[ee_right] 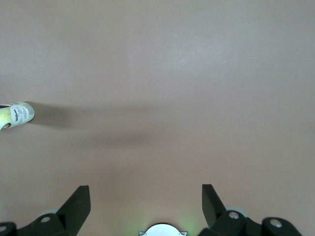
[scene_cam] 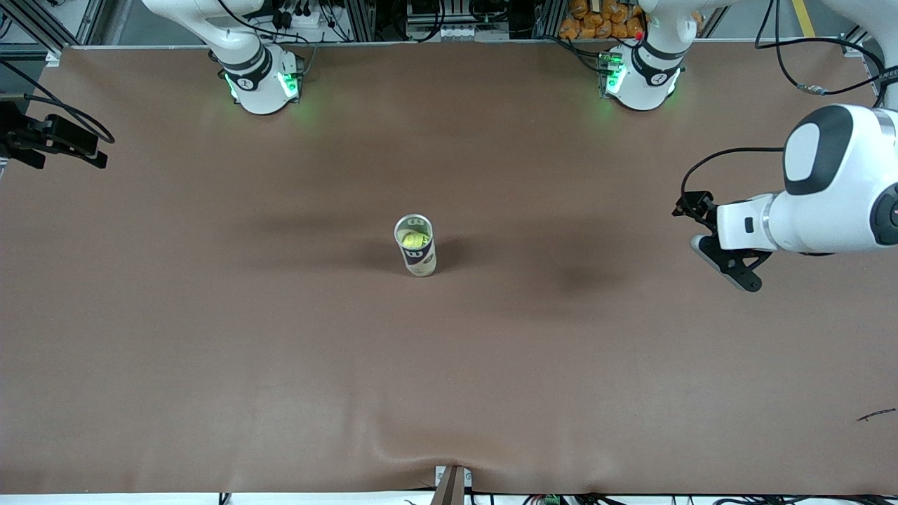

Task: Insert tennis ball vertically with right arm

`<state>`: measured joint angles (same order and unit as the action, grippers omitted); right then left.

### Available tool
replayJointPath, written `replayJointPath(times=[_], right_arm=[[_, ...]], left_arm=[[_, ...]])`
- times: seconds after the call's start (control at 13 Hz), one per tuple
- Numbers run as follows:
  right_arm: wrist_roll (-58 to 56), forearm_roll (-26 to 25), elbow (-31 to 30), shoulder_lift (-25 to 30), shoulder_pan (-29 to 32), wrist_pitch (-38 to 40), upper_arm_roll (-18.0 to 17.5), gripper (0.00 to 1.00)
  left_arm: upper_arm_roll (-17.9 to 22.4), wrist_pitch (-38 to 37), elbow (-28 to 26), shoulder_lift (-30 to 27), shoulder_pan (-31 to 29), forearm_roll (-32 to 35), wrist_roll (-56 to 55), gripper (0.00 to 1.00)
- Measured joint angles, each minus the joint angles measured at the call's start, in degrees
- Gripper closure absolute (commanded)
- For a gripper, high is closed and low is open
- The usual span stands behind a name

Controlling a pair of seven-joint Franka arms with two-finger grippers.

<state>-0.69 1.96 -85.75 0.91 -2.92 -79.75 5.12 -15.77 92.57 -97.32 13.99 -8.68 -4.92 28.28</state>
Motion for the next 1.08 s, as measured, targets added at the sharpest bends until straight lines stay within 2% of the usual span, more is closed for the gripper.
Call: replayJointPath(times=[0.54,0.77,0.92,1.08], right_arm=[[0.0,0.0,0.0,0.0,0.0,0.0,-0.3,0.0],[0.0,0.0,0.0,0.0,0.0,0.0,-0.4,0.0],[0.0,0.0,0.0,0.0,0.0,0.0,-0.4,0.0],[0.0,0.0,0.0,-0.1,0.0,0.0,-0.5,0.0]], left_arm=[[-0.3,0.0,4.2,-0.8,-0.3,2.1,-9.5,0.0],[-0.2,-2.4,6.8,-1.0,0.5,2.3,-17.3,0.0],[1.7,-5.6,9.0,-1.8,3.9,3.7,-23.6,0.0],[5.4,-8.7,10.7,-3.5,8.5,4.1,-26.8,0.0]])
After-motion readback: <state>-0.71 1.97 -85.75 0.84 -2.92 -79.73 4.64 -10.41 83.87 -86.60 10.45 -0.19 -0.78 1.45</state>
